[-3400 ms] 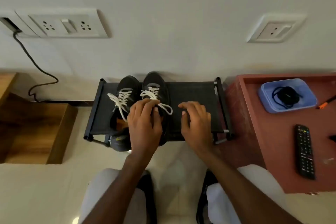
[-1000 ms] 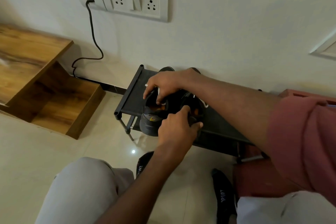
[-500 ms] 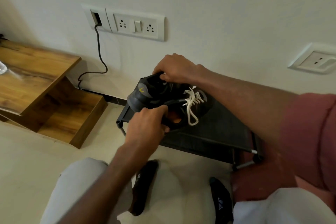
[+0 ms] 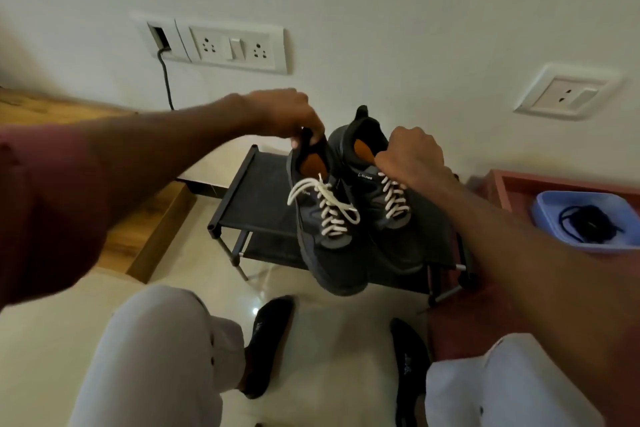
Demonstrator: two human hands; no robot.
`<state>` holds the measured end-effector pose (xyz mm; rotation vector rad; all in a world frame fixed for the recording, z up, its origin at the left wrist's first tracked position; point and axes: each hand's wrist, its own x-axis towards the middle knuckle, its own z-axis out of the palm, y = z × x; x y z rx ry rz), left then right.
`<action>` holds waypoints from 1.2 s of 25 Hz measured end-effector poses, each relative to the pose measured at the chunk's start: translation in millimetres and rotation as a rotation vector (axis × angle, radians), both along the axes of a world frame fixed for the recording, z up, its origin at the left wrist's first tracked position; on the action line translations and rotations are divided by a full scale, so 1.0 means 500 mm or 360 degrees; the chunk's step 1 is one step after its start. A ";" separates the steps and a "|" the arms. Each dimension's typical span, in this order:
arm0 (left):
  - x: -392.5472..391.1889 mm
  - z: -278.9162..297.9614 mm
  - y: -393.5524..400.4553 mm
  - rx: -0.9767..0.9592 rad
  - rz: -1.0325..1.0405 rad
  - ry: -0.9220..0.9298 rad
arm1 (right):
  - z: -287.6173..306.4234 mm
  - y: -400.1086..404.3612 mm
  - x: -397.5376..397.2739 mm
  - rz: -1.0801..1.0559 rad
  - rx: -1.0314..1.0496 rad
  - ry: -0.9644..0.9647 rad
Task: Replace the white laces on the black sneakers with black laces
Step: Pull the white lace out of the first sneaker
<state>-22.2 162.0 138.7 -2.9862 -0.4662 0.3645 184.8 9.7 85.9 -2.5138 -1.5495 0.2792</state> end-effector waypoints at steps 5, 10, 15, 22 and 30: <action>0.098 -0.082 0.103 0.0102 -0.0048 0.0117 | -0.072 0.051 0.031 -0.0187 -0.0032 0.0135; 0.115 -0.158 0.121 0.0102 0.0010 0.0024 | -0.102 0.071 0.050 -0.0352 -0.0041 0.0305; 0.055 -0.209 -0.002 -0.0392 0.0776 -0.0602 | -0.135 0.031 0.056 -0.0286 -0.0067 0.0432; 0.046 -0.298 -0.243 -0.1501 0.1892 -0.0880 | -0.188 -0.094 0.050 -0.0214 -0.0189 0.0850; 0.081 -0.350 -0.246 -0.1211 0.2123 -0.0880 | -0.215 -0.059 0.002 -0.0554 -0.0080 0.0982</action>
